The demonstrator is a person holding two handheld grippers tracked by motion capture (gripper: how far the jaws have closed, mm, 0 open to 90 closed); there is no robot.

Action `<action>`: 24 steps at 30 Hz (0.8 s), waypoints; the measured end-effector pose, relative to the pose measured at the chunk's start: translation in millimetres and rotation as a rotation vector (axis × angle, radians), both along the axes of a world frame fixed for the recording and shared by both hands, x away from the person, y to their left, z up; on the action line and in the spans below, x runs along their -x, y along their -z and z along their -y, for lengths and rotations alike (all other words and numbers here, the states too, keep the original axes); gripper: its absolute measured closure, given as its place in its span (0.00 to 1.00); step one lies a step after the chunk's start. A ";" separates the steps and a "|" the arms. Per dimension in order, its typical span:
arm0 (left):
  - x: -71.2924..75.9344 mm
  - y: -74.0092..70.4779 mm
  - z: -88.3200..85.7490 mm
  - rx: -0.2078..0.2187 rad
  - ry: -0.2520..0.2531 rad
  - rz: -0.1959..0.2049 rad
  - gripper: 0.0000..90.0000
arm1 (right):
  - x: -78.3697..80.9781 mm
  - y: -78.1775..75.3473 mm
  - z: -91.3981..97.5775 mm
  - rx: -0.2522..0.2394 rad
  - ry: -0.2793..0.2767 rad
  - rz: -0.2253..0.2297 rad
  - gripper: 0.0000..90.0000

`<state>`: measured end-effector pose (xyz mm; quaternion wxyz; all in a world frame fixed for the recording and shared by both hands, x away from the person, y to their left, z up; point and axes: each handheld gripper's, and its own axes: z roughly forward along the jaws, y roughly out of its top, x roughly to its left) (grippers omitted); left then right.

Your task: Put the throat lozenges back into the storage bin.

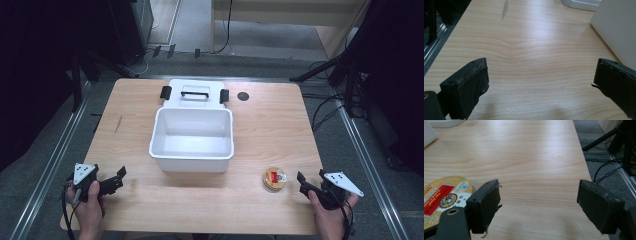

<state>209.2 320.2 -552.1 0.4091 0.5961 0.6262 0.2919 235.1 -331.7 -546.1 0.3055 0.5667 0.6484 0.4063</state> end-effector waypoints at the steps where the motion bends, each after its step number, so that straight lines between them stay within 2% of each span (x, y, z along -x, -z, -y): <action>1: -0.1 0.0 -0.2 0.001 0.001 -0.003 0.00 | -0.1 0.0 -0.6 0.006 -0.002 -0.002 0.21; 7: -0.4 0.2 -1.6 0.013 0.010 -0.002 0.00 | -0.3 0.1 -2.4 0.022 -0.005 -0.015 0.20; 10: 0.3 0.3 -2.2 0.023 0.016 0.017 0.00 | 0.0 -0.4 -3.7 0.044 -0.009 -0.021 0.20; 13: 1.5 0.0 -1.6 0.016 0.020 0.024 0.00 | 0.8 -4.8 -5.2 0.044 -0.037 -0.028 0.20; 15: 2.4 -0.1 -0.7 0.008 0.012 0.034 0.00 | 1.0 -9.5 -6.9 0.050 -0.064 -0.036 0.20; 19: 4.5 -0.6 4.8 -0.047 -0.002 0.054 0.00 | -0.2 -18.3 -9.5 0.059 -0.111 -0.061 0.18; 20: 4.9 -0.7 6.5 -0.064 -0.005 0.059 0.00 | -1.4 -22.4 -10.4 0.073 -0.134 -0.081 0.18; 22: 6.4 -0.9 8.0 -0.083 -0.009 0.076 0.00 | -2.0 -24.2 -10.9 0.079 -0.142 -0.088 0.18; 24: 7.3 -1.0 8.1 -0.088 -0.043 0.092 0.00 | -3.7 -27.8 -11.7 0.086 -0.153 -0.108 0.18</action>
